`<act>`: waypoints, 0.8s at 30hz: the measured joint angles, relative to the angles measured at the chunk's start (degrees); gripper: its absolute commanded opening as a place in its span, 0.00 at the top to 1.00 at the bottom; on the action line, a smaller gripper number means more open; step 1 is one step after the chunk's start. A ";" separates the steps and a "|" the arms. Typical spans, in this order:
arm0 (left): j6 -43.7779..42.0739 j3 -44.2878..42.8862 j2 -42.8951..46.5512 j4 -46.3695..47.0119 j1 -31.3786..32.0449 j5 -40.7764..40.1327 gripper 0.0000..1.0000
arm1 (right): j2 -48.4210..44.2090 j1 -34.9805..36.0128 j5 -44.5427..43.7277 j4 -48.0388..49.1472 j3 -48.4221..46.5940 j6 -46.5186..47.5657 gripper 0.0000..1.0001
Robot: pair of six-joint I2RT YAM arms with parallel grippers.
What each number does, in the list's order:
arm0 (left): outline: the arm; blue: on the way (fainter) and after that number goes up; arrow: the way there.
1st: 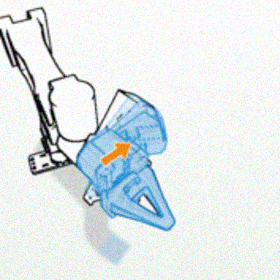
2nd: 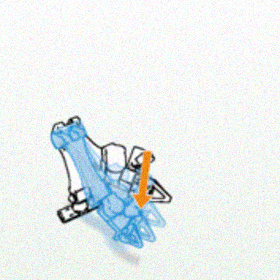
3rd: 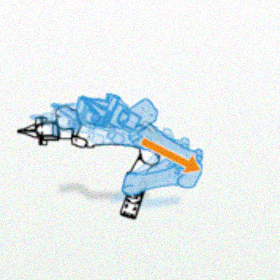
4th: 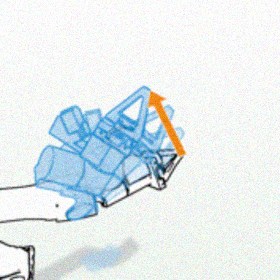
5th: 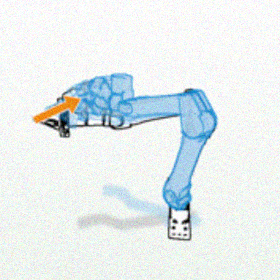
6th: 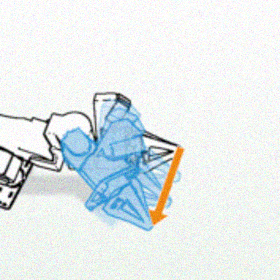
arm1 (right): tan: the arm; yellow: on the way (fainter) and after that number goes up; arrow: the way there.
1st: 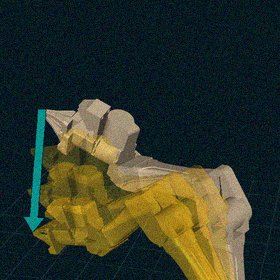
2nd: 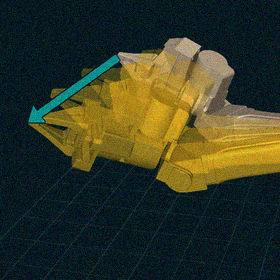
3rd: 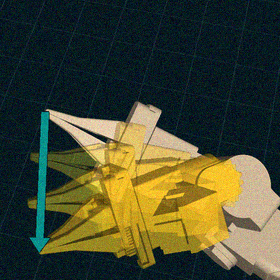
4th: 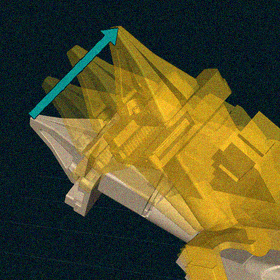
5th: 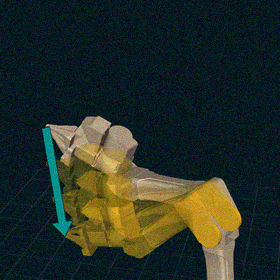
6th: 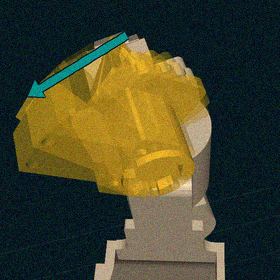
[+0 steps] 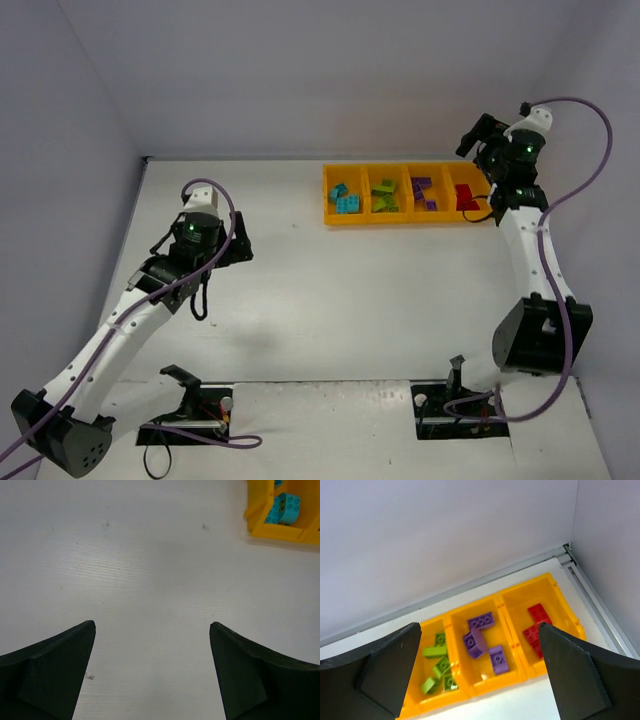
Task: Sort the legos into containers by color
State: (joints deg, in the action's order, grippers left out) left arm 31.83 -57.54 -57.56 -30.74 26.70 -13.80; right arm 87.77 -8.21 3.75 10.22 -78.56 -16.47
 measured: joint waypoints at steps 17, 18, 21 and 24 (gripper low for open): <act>-1.40 -9.57 9.64 -13.25 -0.52 0.09 0.11 | -40.89 3.02 4.66 -21.77 19.67 3.10 0.00; -1.42 -9.57 10.34 -13.66 -0.52 0.28 0.10 | -42.77 3.08 4.66 -22.43 20.31 3.32 0.00; -1.60 -9.60 12.31 -15.10 -0.52 0.52 0.11 | -47.65 3.45 4.33 -24.26 21.42 4.17 0.00; -1.84 -9.60 13.38 -16.79 -0.52 0.66 0.11 | -49.18 3.52 3.78 -25.97 21.59 4.37 0.00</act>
State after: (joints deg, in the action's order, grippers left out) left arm 30.00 -67.13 -44.18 -47.53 26.17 -13.15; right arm 38.59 -4.69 7.53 -15.75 -56.97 -12.10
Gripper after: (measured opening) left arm 0.894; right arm 0.999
